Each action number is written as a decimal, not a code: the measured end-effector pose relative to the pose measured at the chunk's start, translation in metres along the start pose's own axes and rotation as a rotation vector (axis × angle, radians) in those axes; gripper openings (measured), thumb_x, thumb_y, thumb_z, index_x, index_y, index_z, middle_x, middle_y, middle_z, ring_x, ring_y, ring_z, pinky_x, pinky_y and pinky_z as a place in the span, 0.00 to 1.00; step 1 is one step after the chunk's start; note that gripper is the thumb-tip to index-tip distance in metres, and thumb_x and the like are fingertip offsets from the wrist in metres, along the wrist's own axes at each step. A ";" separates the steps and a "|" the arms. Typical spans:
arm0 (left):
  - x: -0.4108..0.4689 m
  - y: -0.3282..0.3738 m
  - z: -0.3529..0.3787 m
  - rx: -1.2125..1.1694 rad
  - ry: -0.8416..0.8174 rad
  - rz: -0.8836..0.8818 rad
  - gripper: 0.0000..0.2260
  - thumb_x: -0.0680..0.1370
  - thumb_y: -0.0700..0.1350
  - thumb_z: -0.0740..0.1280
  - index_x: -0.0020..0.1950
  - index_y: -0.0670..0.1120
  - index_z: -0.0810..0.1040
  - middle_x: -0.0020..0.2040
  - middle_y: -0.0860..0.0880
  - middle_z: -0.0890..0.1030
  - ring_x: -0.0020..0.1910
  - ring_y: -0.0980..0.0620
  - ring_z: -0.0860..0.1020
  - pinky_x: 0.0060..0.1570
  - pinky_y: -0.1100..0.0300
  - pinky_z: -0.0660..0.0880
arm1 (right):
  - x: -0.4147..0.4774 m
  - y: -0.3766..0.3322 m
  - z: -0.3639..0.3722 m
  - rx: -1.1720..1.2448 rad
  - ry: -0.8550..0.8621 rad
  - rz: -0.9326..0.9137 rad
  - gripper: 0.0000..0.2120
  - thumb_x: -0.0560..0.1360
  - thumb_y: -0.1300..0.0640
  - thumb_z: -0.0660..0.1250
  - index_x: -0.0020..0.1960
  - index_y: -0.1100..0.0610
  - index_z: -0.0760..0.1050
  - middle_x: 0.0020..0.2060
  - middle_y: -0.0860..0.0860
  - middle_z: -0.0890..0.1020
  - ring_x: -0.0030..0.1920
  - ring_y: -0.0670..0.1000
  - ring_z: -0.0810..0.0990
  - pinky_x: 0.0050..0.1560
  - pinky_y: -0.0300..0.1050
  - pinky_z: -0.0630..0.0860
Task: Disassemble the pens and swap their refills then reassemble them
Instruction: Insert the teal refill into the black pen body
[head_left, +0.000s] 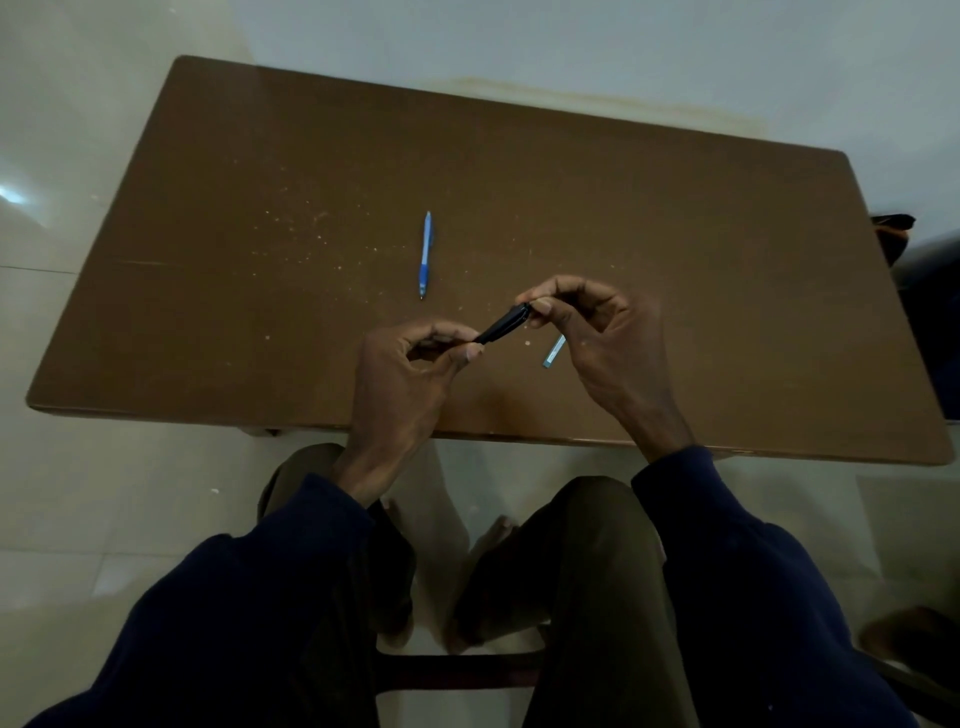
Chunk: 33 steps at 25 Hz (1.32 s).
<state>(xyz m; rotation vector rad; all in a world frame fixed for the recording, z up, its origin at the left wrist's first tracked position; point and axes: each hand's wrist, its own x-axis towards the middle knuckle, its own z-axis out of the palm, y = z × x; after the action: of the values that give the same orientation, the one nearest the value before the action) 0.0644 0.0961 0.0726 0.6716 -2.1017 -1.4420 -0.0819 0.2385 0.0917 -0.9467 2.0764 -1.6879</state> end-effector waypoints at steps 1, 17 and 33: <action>0.000 0.000 -0.001 0.005 0.000 0.007 0.07 0.74 0.41 0.76 0.52 0.44 0.86 0.45 0.57 0.84 0.46 0.63 0.83 0.47 0.72 0.77 | 0.000 -0.001 0.000 -0.025 -0.006 0.000 0.06 0.79 0.66 0.69 0.52 0.59 0.82 0.47 0.54 0.87 0.46 0.52 0.86 0.50 0.45 0.83; -0.001 -0.034 -0.011 -0.141 0.016 -0.230 0.07 0.73 0.43 0.78 0.50 0.48 0.86 0.43 0.55 0.87 0.44 0.58 0.85 0.44 0.66 0.81 | 0.012 0.036 0.005 -0.122 0.156 0.138 0.07 0.79 0.63 0.70 0.56 0.63 0.83 0.47 0.53 0.87 0.46 0.48 0.87 0.49 0.41 0.83; 0.011 -0.066 -0.003 -0.108 0.009 -0.358 0.05 0.70 0.48 0.79 0.43 0.55 0.86 0.41 0.59 0.87 0.41 0.60 0.85 0.40 0.64 0.78 | 0.051 0.099 0.026 -0.553 0.015 0.276 0.05 0.79 0.61 0.71 0.46 0.55 0.84 0.34 0.44 0.81 0.32 0.43 0.81 0.32 0.35 0.78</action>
<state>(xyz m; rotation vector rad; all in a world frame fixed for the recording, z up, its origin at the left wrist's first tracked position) 0.0655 0.0658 0.0124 1.0488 -1.9488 -1.7216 -0.1336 0.1948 -0.0003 -0.7344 2.6014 -1.0034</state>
